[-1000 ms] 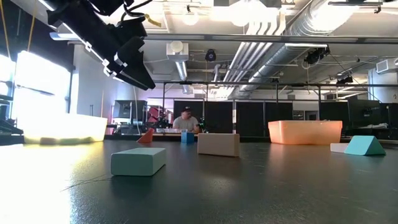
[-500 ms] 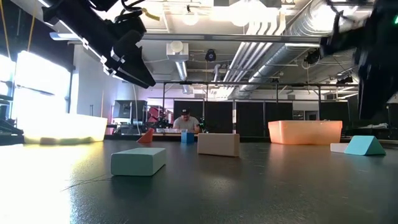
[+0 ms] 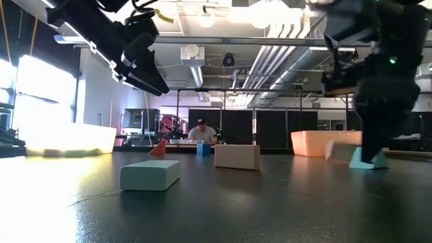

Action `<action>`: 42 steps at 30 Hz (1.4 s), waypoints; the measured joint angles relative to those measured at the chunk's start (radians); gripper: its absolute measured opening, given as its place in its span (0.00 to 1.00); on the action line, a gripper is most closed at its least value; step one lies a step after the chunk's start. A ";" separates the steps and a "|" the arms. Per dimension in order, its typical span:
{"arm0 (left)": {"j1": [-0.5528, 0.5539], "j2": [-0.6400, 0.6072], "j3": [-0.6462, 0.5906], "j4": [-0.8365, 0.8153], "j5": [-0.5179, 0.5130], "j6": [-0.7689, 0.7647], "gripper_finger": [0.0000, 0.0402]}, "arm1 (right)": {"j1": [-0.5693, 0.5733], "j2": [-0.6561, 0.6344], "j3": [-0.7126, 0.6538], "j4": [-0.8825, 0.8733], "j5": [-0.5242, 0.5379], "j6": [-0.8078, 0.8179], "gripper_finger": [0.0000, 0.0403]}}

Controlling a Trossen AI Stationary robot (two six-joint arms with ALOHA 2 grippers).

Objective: Sort blocks by size
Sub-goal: Put the light blue triangular block into the orange bin

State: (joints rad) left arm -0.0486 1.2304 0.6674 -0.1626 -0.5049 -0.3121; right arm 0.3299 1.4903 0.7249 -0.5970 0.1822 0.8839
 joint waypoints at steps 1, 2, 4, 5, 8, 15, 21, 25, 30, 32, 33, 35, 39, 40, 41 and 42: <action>0.000 0.000 0.000 0.000 0.000 -0.001 0.53 | -0.002 0.001 0.012 0.024 -0.009 -0.032 0.54; 0.000 0.000 0.000 0.000 0.000 -0.002 0.53 | -0.003 0.002 0.026 0.057 -0.011 -0.066 0.54; 0.000 0.000 0.000 0.000 0.000 -0.011 0.53 | -0.003 0.002 0.063 0.088 -0.008 -0.140 0.54; 0.000 0.000 0.000 0.000 0.000 -0.016 0.53 | -0.003 0.001 0.083 0.090 -0.006 -0.183 0.54; 0.000 0.000 0.000 -0.001 0.000 -0.018 0.53 | -0.003 0.001 0.132 0.082 -0.002 -0.345 0.54; 0.000 0.000 0.000 -0.003 0.000 -0.026 0.53 | -0.010 0.001 0.142 0.048 -0.146 -0.881 0.54; 0.000 0.000 0.000 -0.005 0.000 -0.026 0.53 | -0.043 0.001 0.142 -0.037 -0.193 -1.024 0.54; 0.000 0.000 0.000 -0.005 0.000 -0.026 0.53 | -0.063 0.027 0.142 -0.035 -0.272 -1.102 0.54; 0.000 0.000 0.000 -0.004 0.000 -0.027 0.53 | -0.077 0.111 0.142 -0.031 -0.253 -1.233 0.54; -0.001 0.000 0.000 -0.005 0.000 -0.027 0.53 | -0.083 0.150 0.142 -0.008 -0.251 -1.252 0.54; -0.002 0.000 0.000 -0.005 0.000 -0.027 0.53 | -0.084 0.163 0.142 -0.001 -0.253 -1.252 0.53; -0.005 0.000 0.000 -0.005 0.000 -0.027 0.53 | -0.084 0.181 0.145 0.004 -0.254 -1.248 0.52; -0.005 0.000 0.000 -0.005 0.000 -0.027 0.53 | -0.084 0.196 0.145 0.005 -0.254 -1.228 0.45; -0.005 0.000 0.000 -0.005 0.000 -0.027 0.53 | -0.084 0.192 0.145 0.005 -0.254 -1.217 0.42; -0.005 0.000 0.000 -0.004 0.000 -0.027 0.53 | -0.084 0.186 0.145 0.004 -0.254 -1.205 0.39; -0.005 0.000 0.000 -0.003 0.000 -0.027 0.53 | -0.084 0.183 0.144 0.004 -0.254 -1.196 0.36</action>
State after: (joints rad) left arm -0.0536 1.2304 0.6674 -0.1661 -0.5049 -0.3393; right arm 0.2462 1.6733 0.8692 -0.5926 -0.0717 -0.3124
